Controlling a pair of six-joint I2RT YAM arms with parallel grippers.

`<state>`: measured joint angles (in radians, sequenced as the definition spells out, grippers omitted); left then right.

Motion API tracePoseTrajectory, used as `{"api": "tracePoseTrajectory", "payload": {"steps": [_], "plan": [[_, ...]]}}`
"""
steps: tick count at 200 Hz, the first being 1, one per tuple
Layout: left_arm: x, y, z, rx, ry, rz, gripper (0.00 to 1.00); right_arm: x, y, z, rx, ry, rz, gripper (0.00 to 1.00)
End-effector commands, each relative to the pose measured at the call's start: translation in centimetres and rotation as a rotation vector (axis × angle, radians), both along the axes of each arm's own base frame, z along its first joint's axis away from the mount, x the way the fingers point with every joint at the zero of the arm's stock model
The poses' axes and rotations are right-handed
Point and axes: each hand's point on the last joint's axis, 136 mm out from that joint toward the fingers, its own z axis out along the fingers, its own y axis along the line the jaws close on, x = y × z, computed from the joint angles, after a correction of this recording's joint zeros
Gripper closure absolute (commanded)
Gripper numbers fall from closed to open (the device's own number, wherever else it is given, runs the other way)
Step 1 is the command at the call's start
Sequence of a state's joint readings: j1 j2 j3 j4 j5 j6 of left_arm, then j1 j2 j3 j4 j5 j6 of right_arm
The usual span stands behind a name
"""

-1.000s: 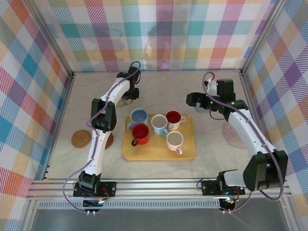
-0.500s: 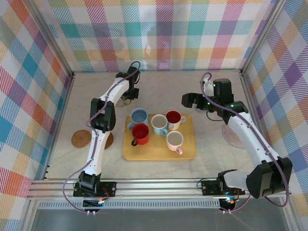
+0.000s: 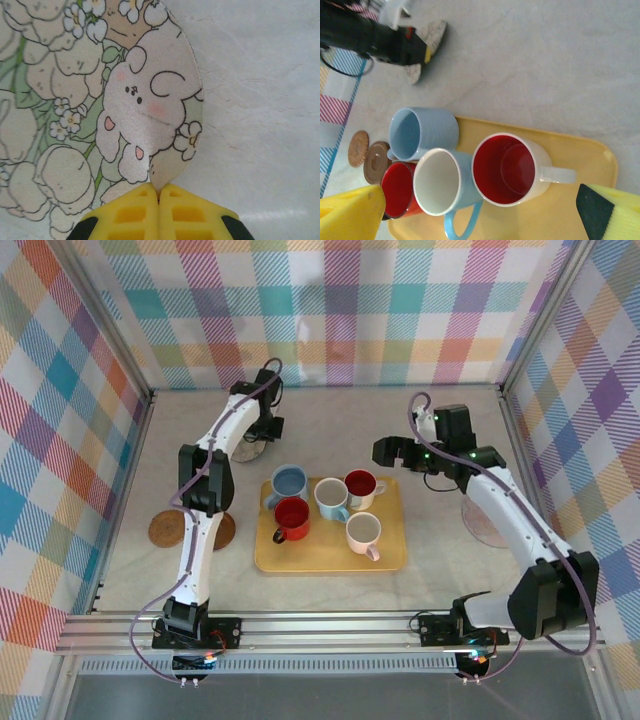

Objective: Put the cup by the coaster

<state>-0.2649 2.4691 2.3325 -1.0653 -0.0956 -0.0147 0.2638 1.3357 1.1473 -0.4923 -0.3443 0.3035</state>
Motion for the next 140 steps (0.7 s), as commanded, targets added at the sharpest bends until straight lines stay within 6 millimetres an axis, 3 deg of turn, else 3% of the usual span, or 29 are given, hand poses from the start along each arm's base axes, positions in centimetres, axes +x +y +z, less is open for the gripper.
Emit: {"api": "tracePoseTrajectory", "payload": {"steps": [1, 54, 140], "plan": [[-0.9, -1.0, 2.0, -0.053, 0.005, -0.034, 1.0, 0.5, 0.9, 0.7, -0.008, -0.005, 0.055, 0.01], [-0.2, -4.5, 1.1, -0.102, -0.015, -0.084, 1.0, 2.2, 1.3, 0.4, -0.014, 0.011, 0.054, 0.01], [0.2, -8.8, 0.0, -0.199, -0.024, -0.104, 1.0, 2.0, 1.3, -0.9, -0.015, 0.037, 0.05, 0.01]]}}
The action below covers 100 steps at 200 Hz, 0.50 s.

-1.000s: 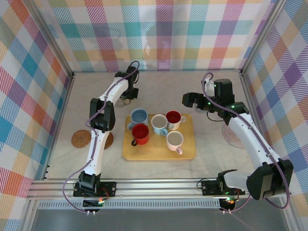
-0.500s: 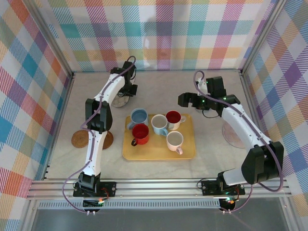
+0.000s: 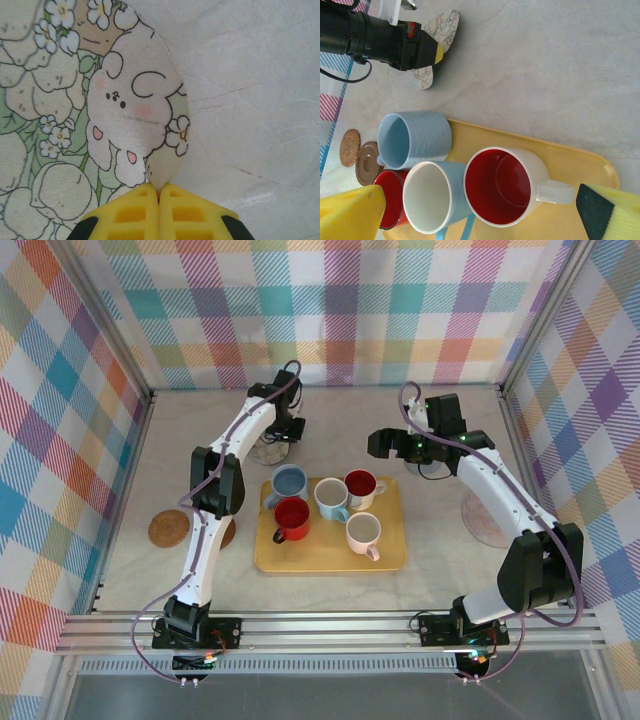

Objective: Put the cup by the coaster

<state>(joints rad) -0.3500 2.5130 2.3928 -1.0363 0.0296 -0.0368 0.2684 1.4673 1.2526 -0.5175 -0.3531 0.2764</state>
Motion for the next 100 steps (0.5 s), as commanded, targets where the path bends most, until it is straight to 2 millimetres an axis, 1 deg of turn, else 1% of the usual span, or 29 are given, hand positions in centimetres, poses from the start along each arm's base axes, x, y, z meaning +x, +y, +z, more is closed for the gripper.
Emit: {"api": "tracePoseTrajectory", "payload": {"steps": [1, 72, 87, 100], "plan": [[0.5, -1.8, 0.3, -0.067, -0.016, -0.002, 1.0, -0.4, 0.4, -0.1, 0.007, 0.003, 0.021, 0.01], [0.7, -5.9, 0.9, -0.203, -0.037, -0.057, 1.0, 0.1, 0.1, -0.5, -0.005, 0.007, -0.001, 0.01], [1.0, -6.3, 1.0, -0.233, -0.04, -0.043, 1.0, 0.2, 0.0, -0.7, -0.012, 0.011, -0.006, 0.01], [1.1, -7.1, 0.9, -0.276, -0.036, -0.04, 1.0, 0.2, 0.0, -0.8, -0.014, 0.016, -0.011, 0.01]]}}
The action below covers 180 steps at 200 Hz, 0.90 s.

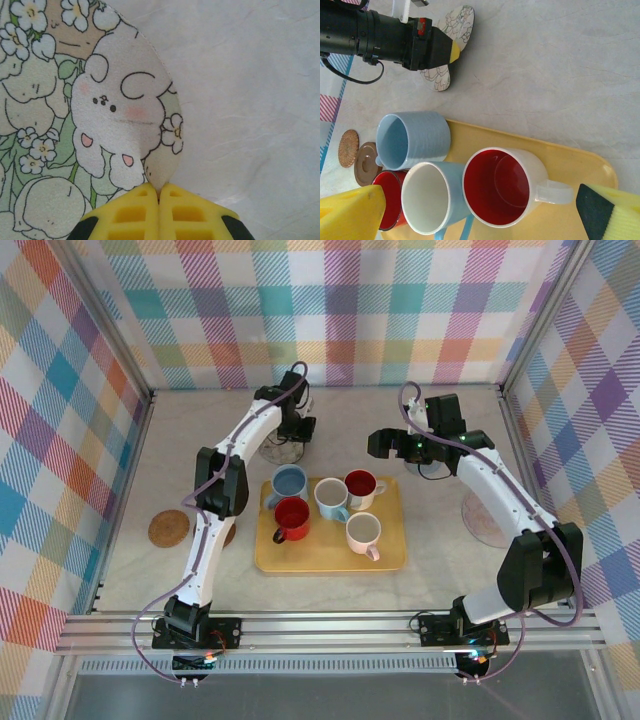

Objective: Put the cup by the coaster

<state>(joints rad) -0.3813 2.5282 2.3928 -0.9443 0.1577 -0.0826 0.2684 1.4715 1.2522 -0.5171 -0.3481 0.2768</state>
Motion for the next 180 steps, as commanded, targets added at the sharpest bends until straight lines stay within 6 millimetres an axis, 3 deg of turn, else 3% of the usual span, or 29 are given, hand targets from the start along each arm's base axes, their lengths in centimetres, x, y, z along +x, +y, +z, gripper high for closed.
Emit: {"api": "tracePoseTrajectory", "payload": {"steps": [1, 59, 97, 131, 155, 180], "plan": [[0.7, -2.8, 0.7, -0.126, -0.015, -0.005, 1.0, 0.1, 0.0, -0.7, -0.009, 0.012, -0.007, 0.01], [0.7, -6.4, 0.4, -0.223, -0.023, -0.049, 1.0, 0.4, -0.2, -1.0, -0.025, 0.012, -0.015, 0.01], [0.9, -7.4, -0.3, -0.274, -0.012, -0.038, 0.92, 0.7, -0.1, -1.5, -0.029, 0.025, -0.02, 0.01], [1.0, -7.3, -0.1, -0.266, -0.017, -0.03, 0.74, 1.3, 0.0, -1.8, -0.029, 0.042, -0.021, 0.01], [1.3, -6.9, 1.4, -0.251, -0.051, -0.028, 0.49, 1.9, 0.2, -1.9, -0.032, 0.044, -0.014, 0.01], [1.5, -6.2, 3.4, -0.226, -0.094, -0.017, 0.36, 2.6, 0.6, -1.8, -0.036, 0.054, 0.0, 0.01]]}}
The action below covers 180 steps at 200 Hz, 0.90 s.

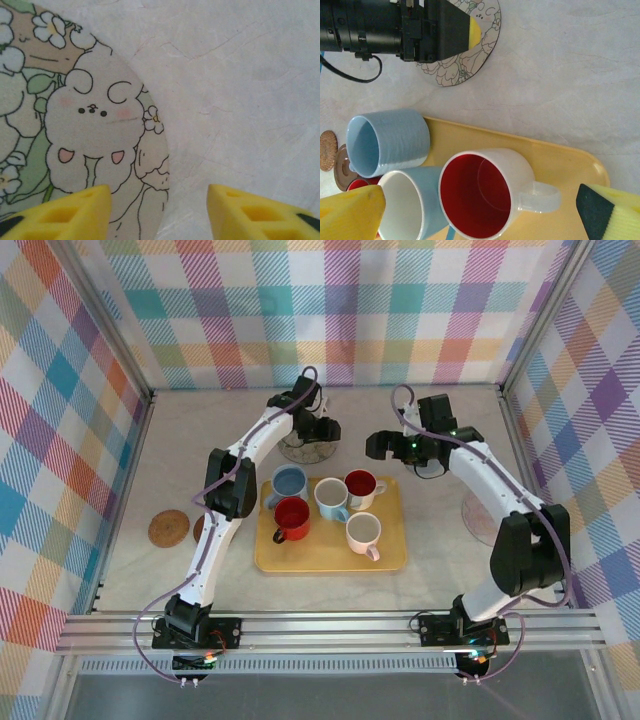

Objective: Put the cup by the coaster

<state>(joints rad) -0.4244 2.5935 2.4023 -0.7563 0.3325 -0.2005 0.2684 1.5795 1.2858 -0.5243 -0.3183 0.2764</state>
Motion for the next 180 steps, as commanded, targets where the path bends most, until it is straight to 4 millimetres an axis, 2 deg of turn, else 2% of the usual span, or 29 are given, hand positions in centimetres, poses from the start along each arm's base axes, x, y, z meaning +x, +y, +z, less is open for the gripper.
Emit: {"api": "tracePoseTrajectory", "payload": {"steps": [1, 30, 58, 107, 141, 180], "plan": [[0.5, 0.2, 4.3, 0.007, -0.082, 0.014, 0.36, 1.0, 0.6, 1.3, 0.008, -0.018, 0.018, 0.01], [0.9, 1.9, 7.3, 0.043, -0.134, 0.06, 0.23, 2.1, 1.0, 1.4, -0.004, 0.0, 0.03, 0.01], [1.1, 4.2, 11.1, 0.086, -0.2, 0.106, 0.11, 3.4, 1.5, 1.2, -0.015, 0.033, 0.043, 0.0], [-0.4, 9.1, 16.3, 0.137, -0.243, 0.181, 0.02, 5.6, 2.7, -0.3, -0.063, 0.073, 0.03, 0.02], [-2.7, 13.0, 17.4, 0.171, -0.229, 0.236, 0.0, 6.8, 4.6, -2.2, -0.124, 0.102, 0.038, 0.03], [-6.4, 16.8, 16.4, 0.259, -0.194, 0.26, 0.0, 8.2, 5.8, -5.0, -0.197, 0.138, 0.012, 0.08]]}}
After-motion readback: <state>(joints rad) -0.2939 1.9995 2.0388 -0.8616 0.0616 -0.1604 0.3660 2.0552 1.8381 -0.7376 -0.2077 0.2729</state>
